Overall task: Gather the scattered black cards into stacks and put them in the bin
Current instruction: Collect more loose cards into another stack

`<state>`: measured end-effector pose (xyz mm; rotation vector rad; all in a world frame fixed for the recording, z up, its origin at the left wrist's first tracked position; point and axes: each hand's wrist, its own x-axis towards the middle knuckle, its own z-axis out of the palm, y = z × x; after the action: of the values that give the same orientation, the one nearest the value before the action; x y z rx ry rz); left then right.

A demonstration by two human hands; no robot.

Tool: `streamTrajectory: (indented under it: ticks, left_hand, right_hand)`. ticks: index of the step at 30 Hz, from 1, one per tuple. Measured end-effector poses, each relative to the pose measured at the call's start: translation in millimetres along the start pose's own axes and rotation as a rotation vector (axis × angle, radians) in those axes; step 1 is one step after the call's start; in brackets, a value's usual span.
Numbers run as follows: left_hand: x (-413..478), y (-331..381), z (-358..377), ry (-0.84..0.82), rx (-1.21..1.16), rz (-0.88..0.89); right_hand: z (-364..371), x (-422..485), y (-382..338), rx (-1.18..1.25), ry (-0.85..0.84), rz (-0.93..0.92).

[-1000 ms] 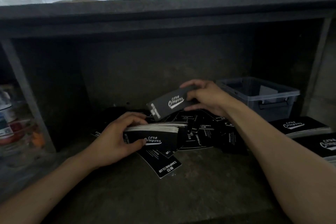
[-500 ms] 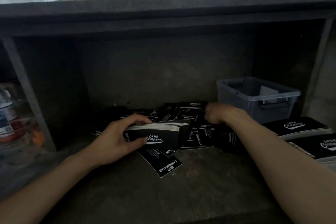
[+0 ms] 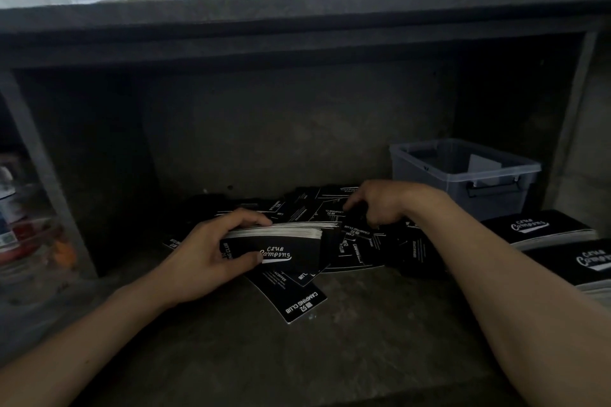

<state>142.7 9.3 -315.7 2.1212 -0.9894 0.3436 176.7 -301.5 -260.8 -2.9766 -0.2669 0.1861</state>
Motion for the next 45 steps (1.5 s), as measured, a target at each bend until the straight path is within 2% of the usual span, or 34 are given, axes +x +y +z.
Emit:
streamTrajectory:
  ticks: [5, 9, 14, 17, 21, 23, 28, 29, 30, 31, 32, 33, 34, 36, 38, 41, 45]
  left_hand:
    - [-0.2, 2.1, 1.4, -0.002, -0.035, -0.004]
    - [0.5, 5.3, 0.6, 0.001, -0.048, -0.008]
    - [-0.6, 6.7, 0.5, -0.006, -0.033, -0.008]
    - [-0.8, 5.2, 0.9, 0.012, -0.015, -0.013]
    - [-0.7, 5.4, 1.8, 0.052, 0.028, -0.034]
    - [0.3, 6.6, 2.5, 0.061, 0.034, -0.029]
    - [-0.1, 6.2, 3.7, 0.045, -0.064, -0.074]
    - [-0.4, 5.6, 3.7, 0.038, -0.083, -0.085]
    - [-0.6, 4.9, 3.7, 0.033, -0.092, -0.089]
    - [-0.8, 4.1, 3.6, 0.028, -0.092, -0.087]
    - [-0.7, 3.7, 3.3, 0.022, -0.083, -0.079]
    - [-0.8, 3.8, 3.0, 0.013, -0.067, -0.069]
    - [-0.9, 4.5, 2.3, 0.004, -0.046, -0.057]
    - [-1.0, 6.4, 0.6, -0.003, -0.004, -0.038]
    - [-1.1, 6.4, -1.3, -0.003, 0.026, -0.037]
    - [-2.1, 3.7, -1.1, 0.000, 0.047, -0.044]
    - [-1.1, 3.6, -0.5, 0.003, 0.056, -0.045]
  right_hand:
    - [-7.7, -4.5, 2.4, 0.217, -0.048, -0.074]
    - [-6.6, -5.1, 5.0, 0.033, -0.086, -0.026]
    - [-8.2, -6.6, 7.7, 0.025, -0.059, -0.005]
    - [-9.7, -6.6, 12.1, 0.098, 0.024, -0.047]
    - [-20.2, -9.4, 18.6, 0.278, 0.256, -0.153]
    - [-18.5, -11.0, 14.0, 0.350, 0.194, -0.185]
    - [-3.7, -9.4, -13.8, 0.658, -0.169, -0.336]
    - [-3.2, -7.9, -16.6, 0.724, -0.200, -0.360]
    - [-3.3, -4.9, -18.6, 0.788, -0.158, -0.355]
    - [-2.3, -0.2, -18.5, 0.822, -0.029, -0.317]
    - [-0.5, 5.7, -16.0, 0.775, 0.164, -0.262]
    - [1.9, 11.2, -12.0, 0.627, 0.339, -0.199]
    - [4.9, 14.4, -8.8, 0.426, 0.403, -0.150]
    - [17.9, 17.5, -3.5, 0.148, 0.223, -0.110]
    - [21.7, 19.5, -0.1, 0.092, 0.096, -0.059]
    - [11.8, 18.3, 3.2, 0.051, 0.164, 0.009]
    - [5.5, 13.3, 8.9, 0.047, 0.146, 0.069]
